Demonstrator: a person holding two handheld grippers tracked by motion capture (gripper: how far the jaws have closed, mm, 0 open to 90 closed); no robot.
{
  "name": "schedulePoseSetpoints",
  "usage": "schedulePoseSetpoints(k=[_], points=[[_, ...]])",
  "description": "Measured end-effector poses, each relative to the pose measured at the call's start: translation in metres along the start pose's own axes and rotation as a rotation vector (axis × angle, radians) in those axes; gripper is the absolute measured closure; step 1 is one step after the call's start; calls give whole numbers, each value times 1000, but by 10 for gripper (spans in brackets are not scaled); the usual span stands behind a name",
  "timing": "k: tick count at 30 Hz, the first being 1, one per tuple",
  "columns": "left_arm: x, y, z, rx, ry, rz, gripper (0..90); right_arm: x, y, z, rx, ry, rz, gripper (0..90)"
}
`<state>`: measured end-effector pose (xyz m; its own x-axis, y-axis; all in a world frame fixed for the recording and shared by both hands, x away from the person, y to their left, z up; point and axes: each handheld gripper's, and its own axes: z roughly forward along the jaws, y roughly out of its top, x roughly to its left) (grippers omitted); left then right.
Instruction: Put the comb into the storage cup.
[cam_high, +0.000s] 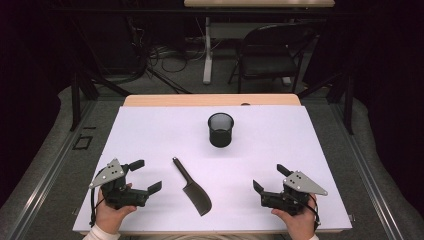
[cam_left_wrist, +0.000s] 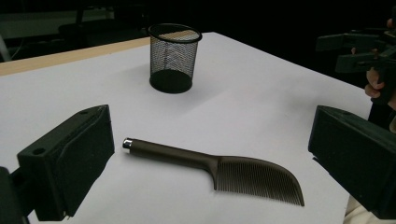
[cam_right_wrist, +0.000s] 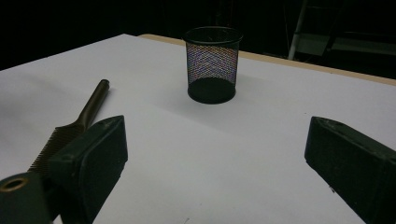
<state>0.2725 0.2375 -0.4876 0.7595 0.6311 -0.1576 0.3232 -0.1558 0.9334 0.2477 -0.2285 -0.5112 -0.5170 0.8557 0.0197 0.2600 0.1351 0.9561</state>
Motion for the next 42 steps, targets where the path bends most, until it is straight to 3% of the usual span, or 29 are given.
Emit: schedulePoseSetpoints(k=[10, 21, 30, 33, 37, 42], points=[[8, 9, 9, 31, -6, -36, 4, 0, -1, 1, 1, -1, 3, 65], [15, 23, 16, 61, 21, -53, 26, -1, -1, 2, 14, -1, 10, 73], [18, 29, 22, 71, 45, -62, 101, -1, -2, 3, 17, -1, 9, 81], [20, 32, 25, 76, 67, -78, 157, -2, -2, 3, 18, -1, 7, 84], [23, 37, 27, 76, 72, -97, 166, -2, -2, 3, 18, -2, 8, 88], [25, 42, 29, 79, 88, -88, 202, -2, -3, 4, 18, -1, 11, 91]])
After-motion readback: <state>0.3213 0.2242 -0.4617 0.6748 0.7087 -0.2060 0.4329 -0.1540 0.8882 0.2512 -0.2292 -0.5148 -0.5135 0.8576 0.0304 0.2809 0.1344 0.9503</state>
